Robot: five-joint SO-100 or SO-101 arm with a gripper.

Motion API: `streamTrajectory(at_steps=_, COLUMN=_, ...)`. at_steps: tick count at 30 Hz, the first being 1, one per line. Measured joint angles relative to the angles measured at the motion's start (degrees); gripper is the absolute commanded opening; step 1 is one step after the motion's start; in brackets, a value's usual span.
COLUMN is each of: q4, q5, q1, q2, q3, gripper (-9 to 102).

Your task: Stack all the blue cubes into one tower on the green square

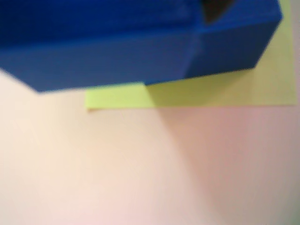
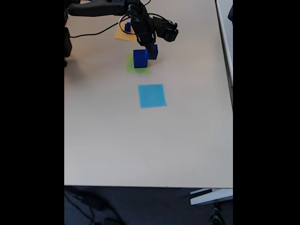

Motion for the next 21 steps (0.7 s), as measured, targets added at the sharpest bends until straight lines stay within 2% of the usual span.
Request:
streamTrajectory(at_steps=8, q4=-1.41, q5=4.48, q1=-3.6, q2=2.9, q3=5.89, gripper=3)
streamTrajectory(at_steps=21, q4=-8.26, q5=4.13, q1=-4.04, q2=8.88, q3=18.28, gripper=3)
